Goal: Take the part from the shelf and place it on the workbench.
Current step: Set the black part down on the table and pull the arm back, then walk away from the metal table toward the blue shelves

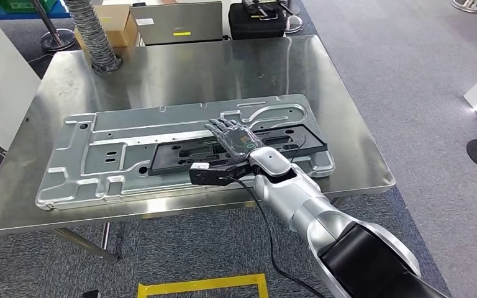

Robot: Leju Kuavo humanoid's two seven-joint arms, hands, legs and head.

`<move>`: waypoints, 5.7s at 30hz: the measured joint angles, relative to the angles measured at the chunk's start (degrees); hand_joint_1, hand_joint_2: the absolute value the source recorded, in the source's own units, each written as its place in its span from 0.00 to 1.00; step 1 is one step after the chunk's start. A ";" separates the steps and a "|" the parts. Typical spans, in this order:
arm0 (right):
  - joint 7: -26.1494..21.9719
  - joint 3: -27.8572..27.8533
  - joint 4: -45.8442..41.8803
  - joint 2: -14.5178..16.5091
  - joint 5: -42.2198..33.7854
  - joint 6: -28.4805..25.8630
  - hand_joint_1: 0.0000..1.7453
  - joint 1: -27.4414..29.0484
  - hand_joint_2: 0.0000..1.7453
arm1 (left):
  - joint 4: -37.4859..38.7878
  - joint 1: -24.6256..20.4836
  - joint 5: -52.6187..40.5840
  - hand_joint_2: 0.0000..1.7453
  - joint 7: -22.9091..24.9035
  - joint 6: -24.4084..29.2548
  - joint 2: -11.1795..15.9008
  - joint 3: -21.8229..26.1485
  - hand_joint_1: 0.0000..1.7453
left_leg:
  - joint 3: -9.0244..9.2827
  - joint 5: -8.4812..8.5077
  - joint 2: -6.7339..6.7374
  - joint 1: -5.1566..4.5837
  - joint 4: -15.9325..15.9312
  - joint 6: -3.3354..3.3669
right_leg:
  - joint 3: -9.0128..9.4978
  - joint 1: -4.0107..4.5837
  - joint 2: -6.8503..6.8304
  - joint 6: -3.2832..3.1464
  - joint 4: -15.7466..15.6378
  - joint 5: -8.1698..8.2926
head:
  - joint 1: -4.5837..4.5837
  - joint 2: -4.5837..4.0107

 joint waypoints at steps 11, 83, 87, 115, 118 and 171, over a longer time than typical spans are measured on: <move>-13.38 -8.47 -4.09 -1.00 -19.72 -2.05 0.00 1.54 0.00 | 0.00 -0.16 0.83 0.00 0.30 -0.15 -0.06 -0.08 0.00 | -0.41 -0.31 0.06 1.11 1.92 -1.92 | 0.10 -0.66 0.07 0.65 0.61 -0.44 | -0.33 0.01; -28.65 -85.41 -36.11 -10.47 -48.69 -23.32 0.00 66.26 0.00 | -1.96 5.60 10.81 0.00 -0.89 0.55 -1.78 8.67 0.00 | 3.92 -1.24 0.81 -0.47 -2.33 2.67 | -4.75 -1.47 -0.14 4.30 16.24 -8.65 | 0.55 0.01; -28.74 -85.39 -28.79 -11.03 -48.62 -25.00 0.00 64.14 0.00 | -1.97 5.54 10.60 0.00 -1.04 0.91 -1.79 8.72 0.00 | 0.93 0.64 0.78 -0.59 -1.24 1.93 | 6.71 -1.26 -0.04 3.34 2.99 -5.55 | 0.55 0.01; -20.28 -80.54 6.75 -12.16 -35.15 -25.18 0.00 57.16 0.00 | -2.35 4.96 7.72 0.00 -1.02 0.46 -1.37 8.50 0.00 | 2.75 -0.64 0.99 -0.54 -2.41 2.87 | -1.51 -1.15 -0.27 3.84 14.90 -7.07 | 0.26 0.00; -20.02 -80.26 6.82 -12.24 -34.88 -24.03 0.00 56.83 0.00 | -2.35 4.92 7.63 0.00 -0.92 0.57 -1.39 8.49 0.00 | 0.75 0.82 0.94 -0.74 -1.58 2.30 | 8.57 -0.85 -0.25 2.83 1.54 -5.85 | 0.23 0.00; -1.88 -75.06 8.65 -13.59 -29.29 0.05 0.00 56.37 0.00 | -1.37 3.61 3.52 1.00 3.39 1.99 -1.35 5.55 0.00 | 3.89 -3.79 0.43 0.52 -0.10 0.06 | 5.53 -0.20 -0.50 1.47 -0.16 -5.18 | -0.65 0.00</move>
